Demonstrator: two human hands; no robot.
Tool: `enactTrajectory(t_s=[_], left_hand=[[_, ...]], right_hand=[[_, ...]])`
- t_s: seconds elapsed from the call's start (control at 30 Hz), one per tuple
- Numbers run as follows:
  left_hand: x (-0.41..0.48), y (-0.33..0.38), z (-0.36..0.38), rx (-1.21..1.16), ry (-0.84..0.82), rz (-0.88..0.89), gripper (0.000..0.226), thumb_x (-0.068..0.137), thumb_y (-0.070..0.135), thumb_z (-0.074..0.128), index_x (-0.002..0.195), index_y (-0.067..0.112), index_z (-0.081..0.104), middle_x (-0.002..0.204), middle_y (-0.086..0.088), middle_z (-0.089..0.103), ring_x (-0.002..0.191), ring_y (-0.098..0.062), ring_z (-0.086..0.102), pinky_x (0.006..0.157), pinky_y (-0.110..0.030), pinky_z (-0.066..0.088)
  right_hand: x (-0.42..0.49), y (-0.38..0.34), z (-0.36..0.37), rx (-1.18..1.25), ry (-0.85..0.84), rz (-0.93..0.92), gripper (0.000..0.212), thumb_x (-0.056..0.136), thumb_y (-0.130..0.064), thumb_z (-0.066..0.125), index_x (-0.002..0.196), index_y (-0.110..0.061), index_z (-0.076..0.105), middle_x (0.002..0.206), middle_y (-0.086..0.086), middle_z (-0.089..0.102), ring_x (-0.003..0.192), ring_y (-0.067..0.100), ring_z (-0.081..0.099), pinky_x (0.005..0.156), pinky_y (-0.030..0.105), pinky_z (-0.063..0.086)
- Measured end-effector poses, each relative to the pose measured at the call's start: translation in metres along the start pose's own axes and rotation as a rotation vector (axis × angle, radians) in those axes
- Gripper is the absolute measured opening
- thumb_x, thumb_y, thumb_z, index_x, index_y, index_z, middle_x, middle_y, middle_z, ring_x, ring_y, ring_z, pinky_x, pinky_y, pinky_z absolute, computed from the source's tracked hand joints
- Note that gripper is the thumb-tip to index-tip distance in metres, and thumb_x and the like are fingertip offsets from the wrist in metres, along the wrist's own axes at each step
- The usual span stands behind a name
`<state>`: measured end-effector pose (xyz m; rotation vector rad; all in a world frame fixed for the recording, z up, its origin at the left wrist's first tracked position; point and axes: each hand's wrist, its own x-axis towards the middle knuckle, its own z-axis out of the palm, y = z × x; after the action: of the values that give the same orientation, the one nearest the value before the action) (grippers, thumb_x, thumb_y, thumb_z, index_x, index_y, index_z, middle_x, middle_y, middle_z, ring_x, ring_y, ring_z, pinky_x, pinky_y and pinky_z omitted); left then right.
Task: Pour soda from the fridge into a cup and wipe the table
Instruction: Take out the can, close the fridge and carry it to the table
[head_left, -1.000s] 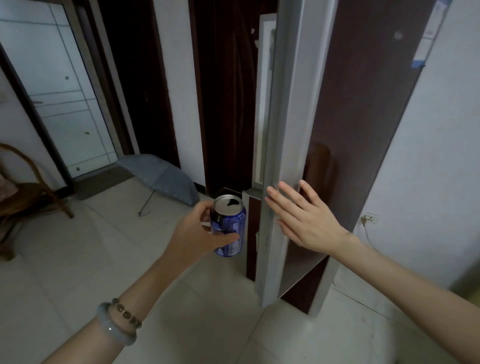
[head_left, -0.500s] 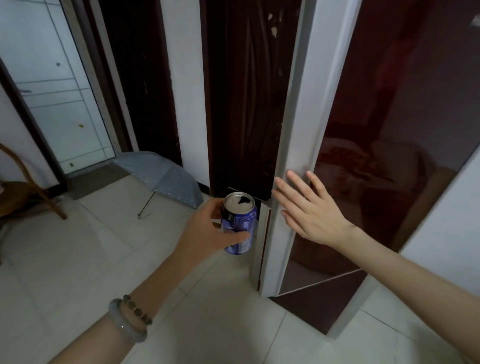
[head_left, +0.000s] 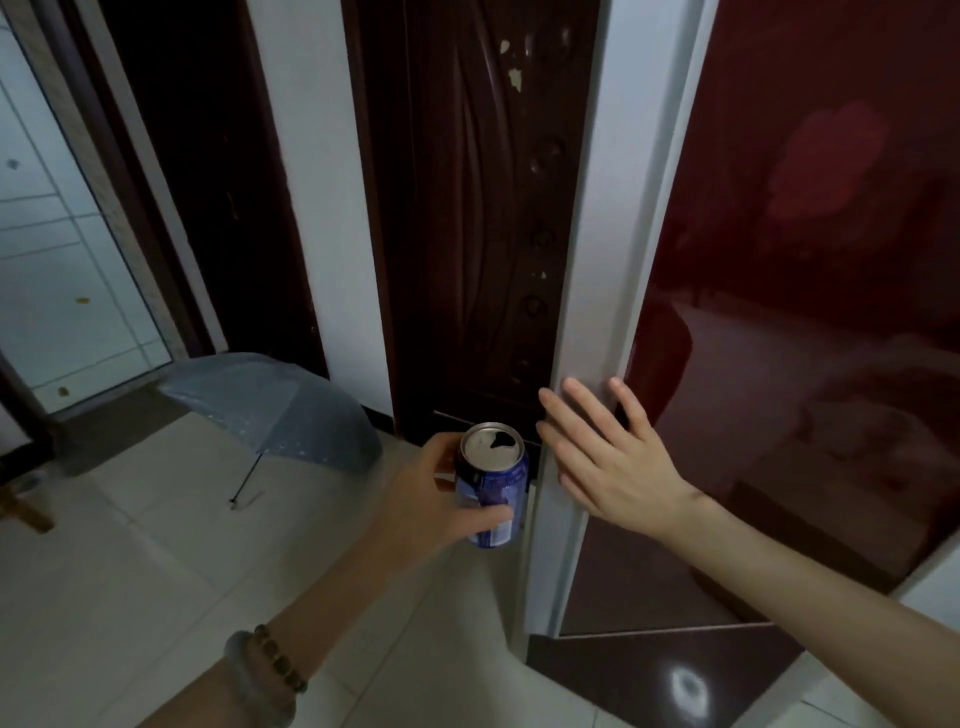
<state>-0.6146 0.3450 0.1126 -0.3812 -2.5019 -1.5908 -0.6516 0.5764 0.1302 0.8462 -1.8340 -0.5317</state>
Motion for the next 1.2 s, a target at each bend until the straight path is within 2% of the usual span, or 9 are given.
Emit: enactTrajectory(t_s=[0.17,0.33,0.43,0.57,0.77,1.03,1.2], left_hand=[[0.055,-0.020,-0.008,0.023,-0.050,0.030,0.062,0.057,0.027,0.089,0.107,0.037,0.054,0.098,0.019,0.067,0.093,0.006,0.062,0.076,-0.010,0.046],[0.115,-0.038,-0.010,0.011,-0.117,0.092,0.064,0.054,0.031,0.090,0.107,0.039,0.054,0.101,0.020,0.066,0.093,0.007,0.062,0.076,-0.008,0.046],[0.153,-0.049,-0.012,-0.020,-0.190,0.140,0.067,0.052,0.034,0.090,0.108,0.042,0.053,0.105,0.019,0.066,0.095,0.004,0.062,0.080,-0.014,0.049],[0.202,-0.062,-0.018,-0.035,-0.313,0.234,0.066,0.052,0.036,0.089,0.110,0.037,0.056,0.104,0.022,0.066,0.096,0.004,0.061,0.083,-0.019,0.050],[0.270,-0.075,-0.023,-0.083,-0.496,0.351,0.068,0.051,0.041,0.087,0.112,0.031,0.058,0.102,0.022,0.066,0.094,-0.001,0.063,0.084,-0.029,0.054],[0.318,-0.086,-0.018,-0.188,-0.616,0.421,0.065,0.051,0.041,0.086,0.108,0.030,0.058,0.100,0.022,0.065,0.092,-0.001,0.064,0.080,-0.020,0.052],[0.329,-0.088,-0.008,-0.236,-0.625,0.430,0.064,0.051,0.043,0.085,0.108,0.035,0.056,0.102,0.023,0.065,0.091,-0.001,0.064,0.078,-0.018,0.051]], right_hand=[[0.017,0.013,0.040,-0.038,-0.087,0.022,0.041,0.082,-0.025,0.052,0.120,-0.011,0.056,0.148,0.016,0.029,0.138,0.033,0.026,0.113,0.053,0.010],[0.026,0.023,0.076,-0.090,-0.155,0.061,0.044,0.085,-0.024,0.048,0.127,-0.012,0.052,0.149,0.014,0.028,0.140,0.034,0.022,0.115,0.051,0.006],[0.030,0.027,0.095,-0.129,-0.210,0.100,0.052,0.085,-0.024,0.048,0.135,-0.012,0.046,0.149,0.014,0.028,0.140,0.032,0.021,0.115,0.049,0.006],[0.031,0.033,0.120,-0.204,-0.293,0.208,0.064,0.084,-0.024,0.051,0.144,-0.014,0.031,0.151,0.013,0.025,0.145,0.028,0.008,0.116,0.046,0.007],[0.037,0.039,0.151,-0.304,-0.390,0.310,0.056,0.093,-0.023,0.043,0.145,-0.013,0.028,0.150,0.012,0.026,0.141,0.029,0.019,0.116,0.046,0.012],[0.042,0.049,0.184,-0.421,-0.486,0.369,0.060,0.087,-0.026,0.060,0.142,-0.016,0.038,0.149,0.010,0.029,0.138,0.028,0.029,0.115,0.047,0.016],[0.042,0.060,0.192,-0.399,-0.516,0.355,0.057,0.089,-0.027,0.058,0.141,-0.016,0.039,0.148,0.011,0.030,0.138,0.029,0.029,0.116,0.044,0.015]])
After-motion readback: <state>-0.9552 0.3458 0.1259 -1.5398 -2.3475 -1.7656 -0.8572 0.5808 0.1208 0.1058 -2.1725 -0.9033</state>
